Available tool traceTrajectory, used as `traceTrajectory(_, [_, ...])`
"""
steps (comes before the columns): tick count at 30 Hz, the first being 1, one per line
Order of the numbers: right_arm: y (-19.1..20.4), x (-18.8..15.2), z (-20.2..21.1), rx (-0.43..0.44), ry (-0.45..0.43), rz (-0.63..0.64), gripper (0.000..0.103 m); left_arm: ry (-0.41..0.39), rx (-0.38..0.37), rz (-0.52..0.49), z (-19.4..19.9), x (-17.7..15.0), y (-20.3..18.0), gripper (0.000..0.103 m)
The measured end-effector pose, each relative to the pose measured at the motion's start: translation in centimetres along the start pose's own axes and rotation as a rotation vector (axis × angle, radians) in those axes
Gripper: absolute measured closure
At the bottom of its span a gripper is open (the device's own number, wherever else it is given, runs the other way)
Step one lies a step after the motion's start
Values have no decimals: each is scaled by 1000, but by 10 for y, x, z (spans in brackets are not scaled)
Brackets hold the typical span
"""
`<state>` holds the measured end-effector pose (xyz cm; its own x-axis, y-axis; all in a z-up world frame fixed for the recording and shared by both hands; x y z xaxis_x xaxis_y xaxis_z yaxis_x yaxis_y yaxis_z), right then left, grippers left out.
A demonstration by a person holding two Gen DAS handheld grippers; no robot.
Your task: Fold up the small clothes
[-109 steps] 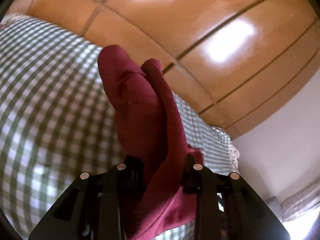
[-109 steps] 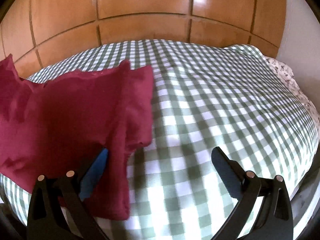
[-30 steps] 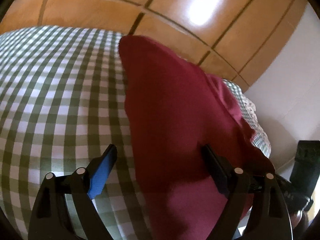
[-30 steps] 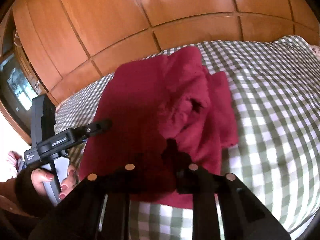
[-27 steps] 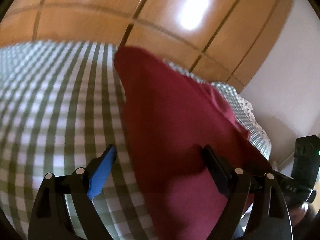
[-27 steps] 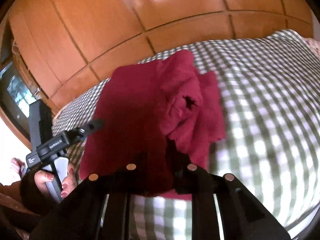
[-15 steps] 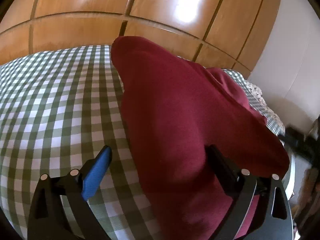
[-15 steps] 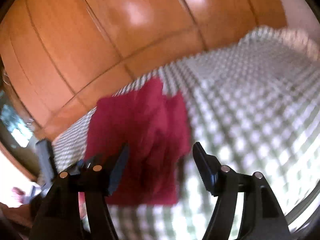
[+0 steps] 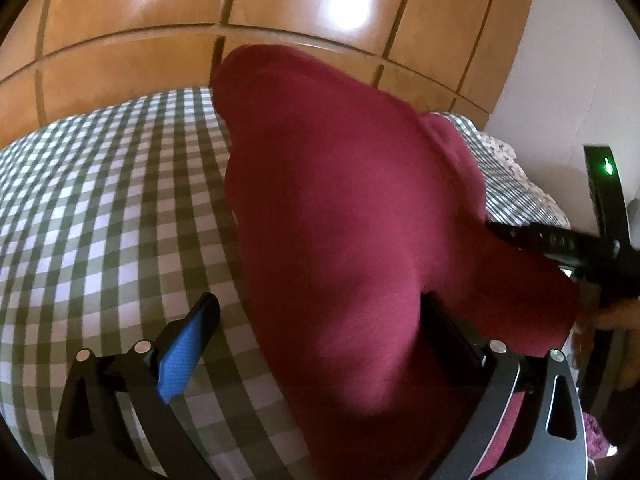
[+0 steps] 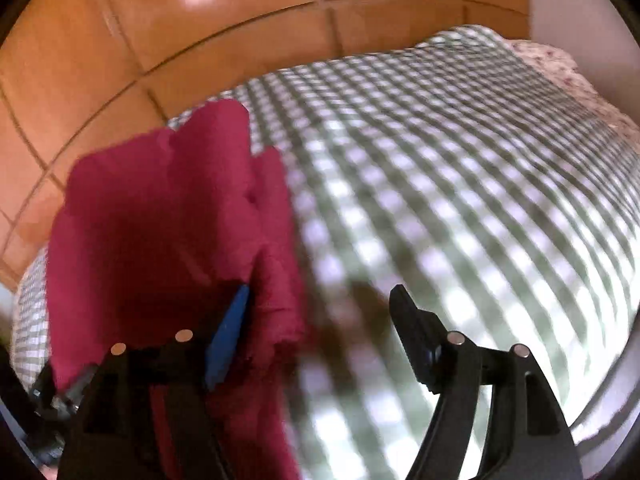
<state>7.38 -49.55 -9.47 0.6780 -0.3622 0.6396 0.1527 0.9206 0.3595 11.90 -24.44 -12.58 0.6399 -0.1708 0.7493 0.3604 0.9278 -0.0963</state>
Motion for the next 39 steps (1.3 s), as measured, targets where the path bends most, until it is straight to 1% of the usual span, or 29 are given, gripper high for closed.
traceTrajectory(1, [-4,-2,3,-38,-10,14,32,-4,4,-5,1,1,-1,3])
traceTrajectory(2, [-6,-3,4,-34,-25,16,32,-10,9,-9,3,1,-2,3])
traceTrajectory(5, [-10,-3,0,15,-45,-13,30,-41,45,-15,11,14,-7,3])
traceTrajectory(7, [-8,-2,0,40,-63,-12,30,-82,66,13,20,31,-5,3])
traceTrajectory(9, [-8,-3,0,47,-80,-10,28,-126,124,29,27,54,-4,3])
traceTrajectory(12, [-7,-4,-3,69,-87,-45,24,-147,228,-9,21,81,-10,3])
traceTrajectory(13, [-6,-4,-2,76,-86,-53,23,-141,248,-35,14,87,-14,3])
traceTrajectory(14, [-6,-4,-2,83,-84,-54,22,-119,269,-72,3,91,-18,3])
traceTrajectory(16, [1,-2,1,81,-71,-34,20,-50,329,-153,-26,91,-26,3])
traceTrajectory(17, [1,1,1,80,-60,-22,19,-21,343,-181,-38,88,-27,3])
traceTrajectory(18, [3,7,4,87,-50,-10,19,-10,353,-196,-47,83,-27,3])
traceTrajectory(19, [5,12,9,104,-61,-8,19,-20,362,-195,-49,79,-22,3])
traceTrajectory(21, [12,28,25,150,-132,2,17,-62,372,-197,-46,75,-19,3])
traceTrajectory(22, [19,37,32,163,-169,21,13,-71,374,-203,-46,74,-18,3])
traceTrajectory(23, [25,42,34,170,-184,40,12,-73,376,-205,-45,72,-18,3])
traceTrajectory(25, [45,53,27,191,-167,100,12,-70,371,-199,-45,73,-17,3])
traceTrajectory(27, [63,57,11,179,-128,168,12,-64,362,-190,-44,73,-16,3])
traceTrajectory(28, [69,58,0,158,-106,196,12,-62,359,-186,-45,73,-14,3])
traceTrajectory(29, [73,59,-16,120,-70,219,12,-59,354,-180,-45,73,-14,3])
traceTrajectory(31, [67,56,-43,54,-18,222,11,-49,339,-160,-44,72,-13,3])
traceTrajectory(32, [63,53,-52,29,0,222,4,-42,333,-149,-45,71,-12,3])
traceTrajectory(33, [54,50,-65,10,17,211,2,-28,324,-134,-47,70,-10,3])
traceTrajectory(34, [48,48,-75,29,11,183,2,-20,318,-124,-48,69,-9,3])
traceTrajectory(36, [36,43,-81,111,2,94,2,-7,302,-106,-51,68,-7,3])
traceTrajectory(37, [35,43,-80,122,-3,85,2,-3,296,-102,-51,68,-7,3])
traceTrajectory(39, [36,40,-76,111,-19,102,2,18,296,-97,-48,71,-8,3])
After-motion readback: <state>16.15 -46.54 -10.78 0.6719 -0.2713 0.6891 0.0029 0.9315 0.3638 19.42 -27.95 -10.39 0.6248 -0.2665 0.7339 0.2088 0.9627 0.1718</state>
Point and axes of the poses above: each gripper's, at about its wrist camera, not at the fingertips, and z roughly against the way its jaws point, y to its left, x to its top, the point moved 6 cm from there along -z, roughly the way its jaws point, and after that the axes turned 13 degrees about x, right-handed, at the moved point
